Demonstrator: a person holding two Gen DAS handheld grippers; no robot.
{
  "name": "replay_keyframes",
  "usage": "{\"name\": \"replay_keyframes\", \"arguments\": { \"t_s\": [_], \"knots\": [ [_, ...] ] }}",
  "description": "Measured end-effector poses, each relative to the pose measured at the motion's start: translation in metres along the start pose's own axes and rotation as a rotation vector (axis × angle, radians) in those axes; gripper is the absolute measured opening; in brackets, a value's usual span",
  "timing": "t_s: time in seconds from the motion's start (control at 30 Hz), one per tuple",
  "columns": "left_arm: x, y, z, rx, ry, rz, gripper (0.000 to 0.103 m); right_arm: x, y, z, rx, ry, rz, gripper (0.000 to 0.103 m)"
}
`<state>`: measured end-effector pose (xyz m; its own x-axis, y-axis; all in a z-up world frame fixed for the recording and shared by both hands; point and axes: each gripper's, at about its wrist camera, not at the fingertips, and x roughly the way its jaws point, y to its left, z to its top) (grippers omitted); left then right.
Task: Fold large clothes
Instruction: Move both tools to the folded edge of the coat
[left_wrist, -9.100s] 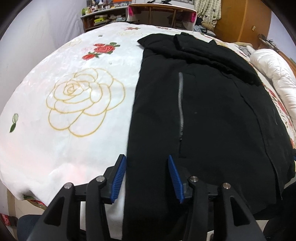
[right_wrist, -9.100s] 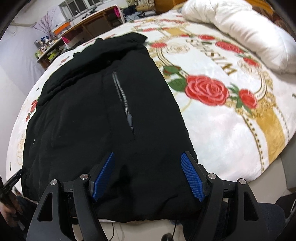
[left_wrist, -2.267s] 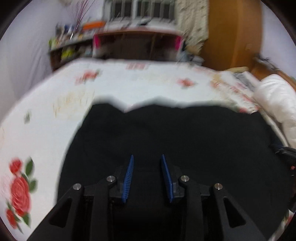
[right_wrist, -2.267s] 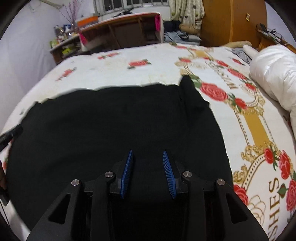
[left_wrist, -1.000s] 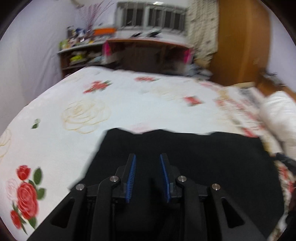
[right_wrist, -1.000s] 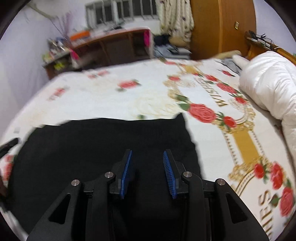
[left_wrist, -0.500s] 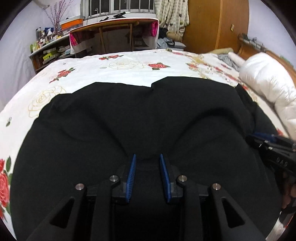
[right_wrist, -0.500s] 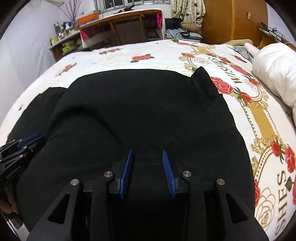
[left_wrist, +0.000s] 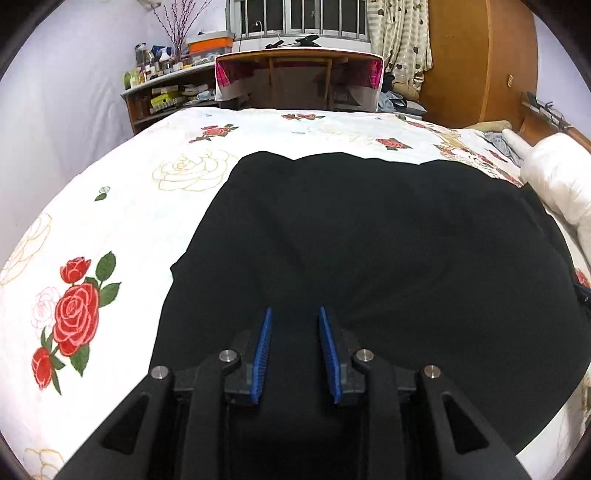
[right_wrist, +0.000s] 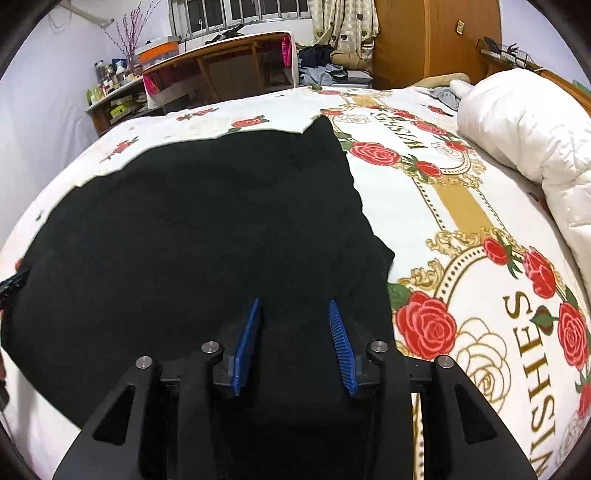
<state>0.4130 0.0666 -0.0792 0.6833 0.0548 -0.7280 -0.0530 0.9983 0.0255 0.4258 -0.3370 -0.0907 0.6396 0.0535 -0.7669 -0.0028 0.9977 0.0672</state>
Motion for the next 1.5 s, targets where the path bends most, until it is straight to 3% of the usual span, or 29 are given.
{"name": "replay_keyframes", "arguments": {
  "t_s": [0.27,0.4,0.5,0.67,1.03,1.2,1.37,1.5],
  "knots": [
    [-0.018,0.005,-0.002,-0.032,0.02,0.027,0.029,-0.022,0.002,0.01,0.019,0.023,-0.042,0.042],
    [-0.025,0.018,-0.011,-0.052,0.027,0.064,0.029,-0.047,0.002,-0.001,0.011,-0.009,-0.018,0.042],
    [-0.026,0.025,-0.019,-0.062,0.038,0.078,0.029,-0.039,-0.003,-0.015,0.018,0.038,-0.034,0.042],
    [-0.02,0.029,-0.022,-0.062,0.06,0.076,0.03,-0.024,-0.018,-0.023,0.079,0.067,-0.034,0.05],
    [-0.041,0.035,-0.023,-0.101,0.08,0.06,0.029,-0.05,-0.013,-0.022,0.084,0.062,-0.063,0.051],
    [-0.06,0.042,-0.029,-0.12,0.044,0.055,0.029,-0.068,-0.001,-0.026,0.059,0.017,-0.021,0.05],
    [-0.039,0.047,-0.039,-0.119,0.115,0.055,0.03,-0.041,-0.004,-0.035,0.054,0.099,-0.028,0.051],
    [-0.047,0.045,-0.038,-0.107,0.104,0.047,0.03,-0.051,-0.008,-0.034,0.068,0.081,-0.034,0.051]
  ]
}}
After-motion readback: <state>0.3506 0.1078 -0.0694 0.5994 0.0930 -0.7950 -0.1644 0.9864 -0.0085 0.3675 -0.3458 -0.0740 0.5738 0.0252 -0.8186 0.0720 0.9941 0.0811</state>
